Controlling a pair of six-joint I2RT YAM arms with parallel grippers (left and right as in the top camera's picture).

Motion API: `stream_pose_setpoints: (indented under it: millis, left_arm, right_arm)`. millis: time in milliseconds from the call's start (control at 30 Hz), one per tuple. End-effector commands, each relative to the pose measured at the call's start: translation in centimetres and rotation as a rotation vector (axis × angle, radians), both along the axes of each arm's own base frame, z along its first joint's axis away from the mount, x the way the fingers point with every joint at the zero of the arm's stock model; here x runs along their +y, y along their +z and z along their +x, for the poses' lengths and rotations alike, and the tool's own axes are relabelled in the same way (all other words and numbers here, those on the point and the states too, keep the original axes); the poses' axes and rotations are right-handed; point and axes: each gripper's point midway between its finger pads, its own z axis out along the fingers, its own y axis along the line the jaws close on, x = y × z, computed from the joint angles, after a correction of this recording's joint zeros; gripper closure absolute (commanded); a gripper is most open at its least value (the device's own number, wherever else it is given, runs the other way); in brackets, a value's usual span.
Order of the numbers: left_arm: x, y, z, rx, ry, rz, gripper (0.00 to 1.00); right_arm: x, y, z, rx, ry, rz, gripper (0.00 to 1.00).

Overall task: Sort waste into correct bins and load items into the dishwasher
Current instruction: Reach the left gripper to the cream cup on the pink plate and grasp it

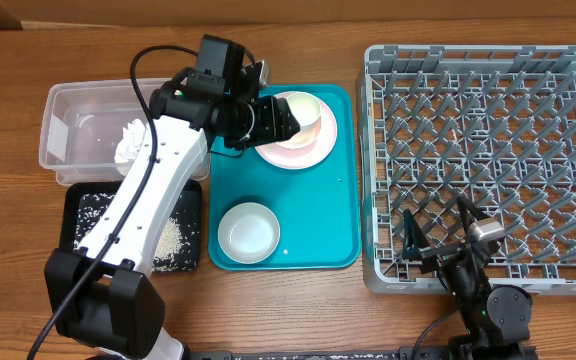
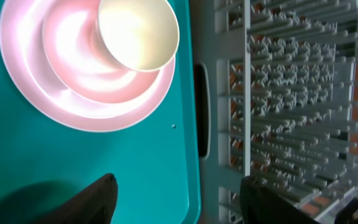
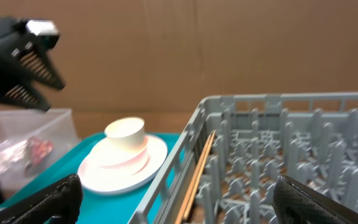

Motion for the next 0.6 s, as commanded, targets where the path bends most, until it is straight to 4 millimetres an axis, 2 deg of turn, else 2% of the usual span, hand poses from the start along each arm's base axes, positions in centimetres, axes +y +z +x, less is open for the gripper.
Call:
stream_pose_setpoints:
  millis: [0, 167, 333, 467, 567]
  left_arm:
    - [1.2, 0.9, 1.6, -0.029, 0.114, 0.044, 0.34]
    - [2.7, 2.3, 3.2, -0.101, 0.186, 0.114, 0.34]
    - [3.0, 2.8, 4.4, -0.151, 0.211, 0.129, 0.34]
    - [2.8, 1.8, 5.3, -0.146, 0.228, 0.130, 0.34]
    - [2.5, -0.2, 5.5, -0.094, 0.223, 0.134, 0.36]
  right_arm:
    - [0.7, 1.5, -0.7, -0.016, 0.052, 0.006, 0.00]
    - [0.0, 5.1, -1.6, -0.028, 0.017, 0.008, 0.00]
    - [-0.4, 9.3, -2.6, -0.029, -0.001, 0.008, 0.00]
    - [-0.4, 11.4, -2.7, 0.012, -0.001, 0.002, 0.00]
    - [-0.4, 12.5, -2.4, 0.071, 0.000, -0.006, 0.00]
